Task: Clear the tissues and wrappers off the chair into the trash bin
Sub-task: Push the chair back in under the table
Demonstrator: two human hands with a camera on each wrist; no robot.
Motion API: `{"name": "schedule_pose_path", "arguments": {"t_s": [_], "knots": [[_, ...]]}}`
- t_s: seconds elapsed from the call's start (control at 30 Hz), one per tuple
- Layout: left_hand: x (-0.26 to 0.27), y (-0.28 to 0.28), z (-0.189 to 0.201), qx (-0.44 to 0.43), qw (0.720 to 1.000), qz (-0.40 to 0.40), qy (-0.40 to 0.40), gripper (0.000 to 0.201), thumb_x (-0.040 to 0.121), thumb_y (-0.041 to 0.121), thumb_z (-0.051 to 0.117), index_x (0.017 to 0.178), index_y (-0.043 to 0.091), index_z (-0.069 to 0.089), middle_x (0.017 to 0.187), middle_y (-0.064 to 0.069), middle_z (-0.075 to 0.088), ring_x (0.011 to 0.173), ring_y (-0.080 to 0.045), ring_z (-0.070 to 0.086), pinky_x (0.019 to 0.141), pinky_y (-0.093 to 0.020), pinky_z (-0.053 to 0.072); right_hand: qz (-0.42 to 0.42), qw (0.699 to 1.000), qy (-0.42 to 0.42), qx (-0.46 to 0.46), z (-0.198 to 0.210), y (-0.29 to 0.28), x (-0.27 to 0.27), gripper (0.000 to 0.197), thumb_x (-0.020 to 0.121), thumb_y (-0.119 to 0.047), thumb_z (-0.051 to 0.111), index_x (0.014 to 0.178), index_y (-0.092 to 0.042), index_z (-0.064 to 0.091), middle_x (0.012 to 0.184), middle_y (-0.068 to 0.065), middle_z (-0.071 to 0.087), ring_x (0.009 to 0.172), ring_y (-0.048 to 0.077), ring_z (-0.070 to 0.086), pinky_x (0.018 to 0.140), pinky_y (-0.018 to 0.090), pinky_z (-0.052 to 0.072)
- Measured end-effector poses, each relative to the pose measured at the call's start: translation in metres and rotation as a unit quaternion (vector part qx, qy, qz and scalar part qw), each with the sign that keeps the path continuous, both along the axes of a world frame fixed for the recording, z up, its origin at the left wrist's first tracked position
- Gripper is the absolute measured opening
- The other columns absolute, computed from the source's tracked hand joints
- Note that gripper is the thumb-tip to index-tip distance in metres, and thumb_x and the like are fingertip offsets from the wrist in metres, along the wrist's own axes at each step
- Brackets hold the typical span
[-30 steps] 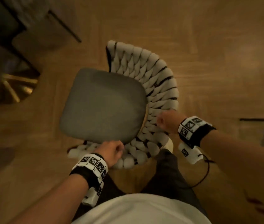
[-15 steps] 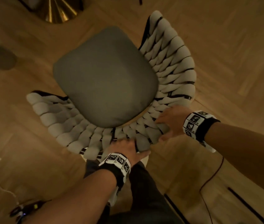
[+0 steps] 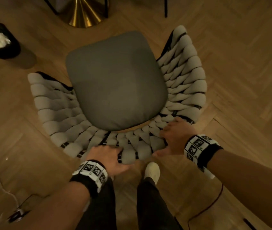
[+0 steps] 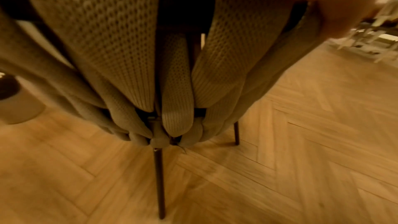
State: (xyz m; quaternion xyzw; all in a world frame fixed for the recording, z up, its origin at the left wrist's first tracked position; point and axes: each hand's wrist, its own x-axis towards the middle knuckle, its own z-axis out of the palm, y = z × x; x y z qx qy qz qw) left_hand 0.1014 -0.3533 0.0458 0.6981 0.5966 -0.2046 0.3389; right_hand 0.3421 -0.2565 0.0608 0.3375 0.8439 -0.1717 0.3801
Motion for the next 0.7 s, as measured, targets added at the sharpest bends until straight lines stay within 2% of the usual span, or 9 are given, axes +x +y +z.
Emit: {"name": "schedule_pose_path", "arguments": {"t_s": [0.1, 0.13, 0.17, 0.23, 0.3, 0.43, 0.57, 0.7], "knots": [[-0.062, 0.022, 0.007, -0.017, 0.999, -0.007, 0.031, 0.09, 0.05, 0.098, 0.025, 0.118, 0.044, 0.051, 0.122, 0.014, 0.063, 0.11, -0.017, 0.058, 0.096, -0.04, 0.045, -0.049, 0.999, 0.015, -0.002, 0.003, 0.006, -0.06, 0.113, 0.048, -0.102, 0.01, 0.101, -0.019, 0.064, 0.091, 0.002, 0.067, 0.079, 0.025, 0.056, 0.079, 0.039, 0.045], [-0.082, 0.029, 0.01, -0.018, 0.999, -0.021, 0.044, 0.092, 0.049, 0.099, 0.023, 0.118, 0.044, 0.051, 0.122, 0.013, 0.063, 0.11, -0.016, 0.058, 0.1, -0.042, 0.041, -0.06, 0.998, 0.018, -0.007, 0.004, 0.008, -0.081, 0.11, 0.05, -0.101, 0.014, 0.1, -0.017, 0.064, 0.09, 0.002, 0.066, 0.076, 0.024, 0.054, 0.073, 0.036, 0.045], [-0.103, 0.036, 0.011, -0.019, 0.997, -0.035, 0.06, 0.095, 0.048, 0.1, 0.021, 0.118, 0.043, 0.051, 0.121, 0.013, 0.064, 0.111, -0.016, 0.057, 0.104, -0.044, 0.036, -0.069, 0.997, 0.02, -0.01, 0.005, 0.009, -0.101, 0.107, 0.052, -0.1, 0.018, 0.1, -0.017, 0.063, 0.093, 0.003, 0.066, 0.078, 0.024, 0.056, 0.07, 0.034, 0.042], [-0.142, 0.049, 0.013, -0.017, 0.994, -0.061, 0.089, 0.101, 0.045, 0.102, 0.016, 0.118, 0.042, 0.052, 0.119, 0.011, 0.065, 0.111, -0.018, 0.057, 0.106, -0.047, 0.031, -0.09, 0.996, 0.025, -0.012, 0.005, 0.013, -0.139, 0.103, 0.053, -0.098, 0.021, 0.102, -0.017, 0.062, 0.098, 0.002, 0.066, 0.088, 0.024, 0.06, 0.073, 0.032, 0.043], [-0.178, 0.066, 0.014, -0.008, 0.991, -0.085, 0.103, 0.104, 0.042, 0.103, 0.014, 0.114, 0.04, 0.055, 0.112, 0.009, 0.068, 0.105, -0.02, 0.06, 0.103, -0.047, 0.035, -0.104, 0.994, 0.032, -0.008, 0.004, 0.022, -0.175, 0.103, 0.05, -0.099, 0.018, 0.095, -0.019, 0.064, 0.093, 0.001, 0.068, 0.085, 0.022, 0.062, 0.077, 0.035, 0.05], [-0.233, 0.105, 0.015, -0.007, 0.991, -0.093, 0.093, 0.105, 0.041, 0.104, 0.011, 0.106, 0.036, 0.059, 0.097, 0.007, 0.069, 0.091, -0.02, 0.062, 0.091, -0.045, 0.045, -0.106, 0.994, 0.031, 0.011, 0.004, 0.06, -0.23, 0.093, 0.049, -0.099, 0.018, 0.074, -0.021, 0.061, 0.074, -0.001, 0.065, 0.068, 0.018, 0.059, 0.069, 0.034, 0.053], [-0.278, 0.152, 0.022, 0.014, 0.992, -0.093, 0.089, 0.092, 0.052, 0.1, 0.02, 0.102, 0.034, 0.059, 0.089, 0.007, 0.067, 0.084, -0.019, 0.061, 0.082, -0.037, 0.048, -0.09, 0.995, 0.015, 0.036, 0.006, 0.11, -0.278, 0.093, 0.046, -0.1, 0.013, 0.069, -0.022, 0.06, 0.066, -0.003, 0.061, 0.059, 0.014, 0.055, 0.06, 0.03, 0.051], [-0.317, 0.206, 0.026, 0.015, 0.991, -0.083, 0.099, 0.088, 0.051, 0.1, 0.022, 0.096, 0.035, 0.06, 0.073, 0.009, 0.057, 0.071, -0.017, 0.054, 0.07, -0.036, 0.045, -0.091, 0.995, 0.015, 0.044, 0.007, 0.164, -0.319, 0.095, 0.044, -0.102, 0.01, 0.065, -0.023, 0.059, 0.06, -0.004, 0.06, 0.056, 0.014, 0.055, 0.06, 0.031, 0.052]]}}
